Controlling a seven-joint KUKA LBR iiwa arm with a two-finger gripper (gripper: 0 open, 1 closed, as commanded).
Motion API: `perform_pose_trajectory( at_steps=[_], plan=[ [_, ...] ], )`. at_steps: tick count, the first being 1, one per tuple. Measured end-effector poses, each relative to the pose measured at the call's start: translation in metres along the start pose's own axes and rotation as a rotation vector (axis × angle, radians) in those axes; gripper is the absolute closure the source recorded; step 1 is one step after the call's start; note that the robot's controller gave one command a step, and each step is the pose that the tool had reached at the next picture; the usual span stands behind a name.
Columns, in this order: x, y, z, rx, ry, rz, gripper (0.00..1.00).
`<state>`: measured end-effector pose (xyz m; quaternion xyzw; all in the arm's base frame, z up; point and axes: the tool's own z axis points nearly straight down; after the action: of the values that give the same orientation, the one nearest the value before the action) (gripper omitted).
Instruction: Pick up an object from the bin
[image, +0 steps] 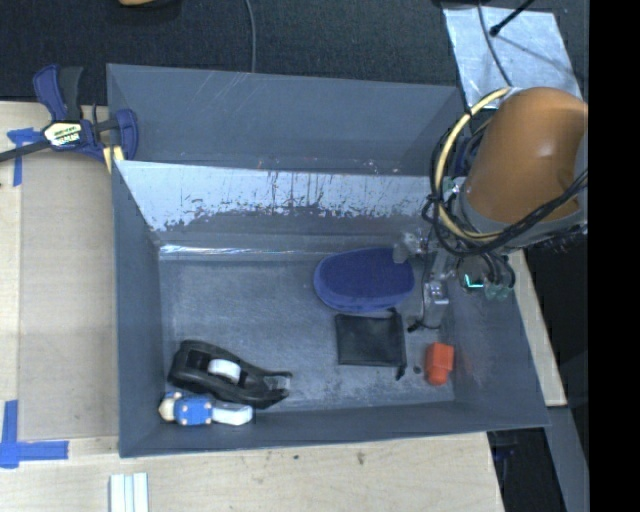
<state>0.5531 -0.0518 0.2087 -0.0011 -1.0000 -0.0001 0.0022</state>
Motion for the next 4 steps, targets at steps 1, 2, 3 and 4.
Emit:
perform_pose_trajectory(
  at_steps=[1, 2, 3, 4],
  plan=[
    [0.017, -0.015, 0.14, 0.001, -0.01, -0.069, 0.0],
    [0.035, 0.009, 0.108, 0.0, -0.005, 0.035, 0.0],
    [0.046, 0.006, 0.101, 0.0, -0.002, 0.06, 0.0],
    [0.044, 0.006, 0.139, 0.0, -0.002, 0.195, 0.0]
  ],
)
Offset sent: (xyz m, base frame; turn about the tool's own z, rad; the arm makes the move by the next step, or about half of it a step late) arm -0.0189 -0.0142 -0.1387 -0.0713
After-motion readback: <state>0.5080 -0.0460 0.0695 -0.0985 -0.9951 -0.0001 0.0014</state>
